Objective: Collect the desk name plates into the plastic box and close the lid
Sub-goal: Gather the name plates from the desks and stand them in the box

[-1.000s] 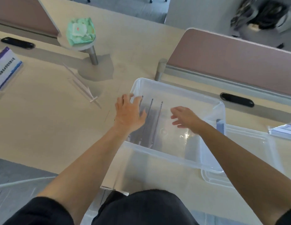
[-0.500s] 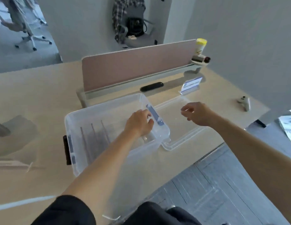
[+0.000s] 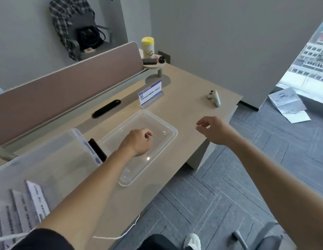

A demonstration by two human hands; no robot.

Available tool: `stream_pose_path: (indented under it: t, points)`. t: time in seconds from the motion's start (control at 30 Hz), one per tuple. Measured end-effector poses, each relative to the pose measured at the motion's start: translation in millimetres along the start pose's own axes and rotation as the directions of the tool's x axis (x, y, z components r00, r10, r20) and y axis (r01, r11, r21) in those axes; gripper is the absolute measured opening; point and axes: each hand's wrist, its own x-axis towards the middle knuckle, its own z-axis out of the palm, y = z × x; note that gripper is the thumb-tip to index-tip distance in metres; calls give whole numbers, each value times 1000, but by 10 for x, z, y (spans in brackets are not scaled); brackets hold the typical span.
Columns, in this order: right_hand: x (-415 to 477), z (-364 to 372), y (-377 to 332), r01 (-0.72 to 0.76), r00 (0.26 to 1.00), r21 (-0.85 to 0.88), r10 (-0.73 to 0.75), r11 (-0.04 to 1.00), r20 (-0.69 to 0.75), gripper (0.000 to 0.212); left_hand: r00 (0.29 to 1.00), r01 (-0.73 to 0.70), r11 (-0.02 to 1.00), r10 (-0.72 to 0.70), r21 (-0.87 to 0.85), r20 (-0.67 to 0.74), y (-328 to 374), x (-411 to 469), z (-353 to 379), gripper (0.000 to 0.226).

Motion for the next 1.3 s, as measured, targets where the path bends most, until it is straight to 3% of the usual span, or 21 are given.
stream_pose_path:
  t: [0.33,0.57,0.8,1.0,1.17,1.3]
  points:
    - [1204,-461,459,102,989,-154,-84,983,120,29,985,134,990,-137,-34,-104,264,832,184,24]
    - [2203,-444,-17,193,964,-380,-104,904,244,31,951,207,963,-239,-171,-196,-158,1657,12,27]
    - [3322,-186,-302,293,924,-408,-147,865,352,27,886,363,898,-415,-249,-205,-397,2153,-89,28]
    - [4237,97,-265,457,874,-513,-259,726,412,27,848,467,864,-498,-189,-180,-386,2629,-54,43]
    - [5027,269,-405,633,767,-505,-385,586,514,38,742,604,788,-610,-120,-278,-253,3072,40,44]
    - [5532,491,-457,758,651,-489,-461,432,602,39,726,623,782,-576,5,-375,-143,3639,147,45]
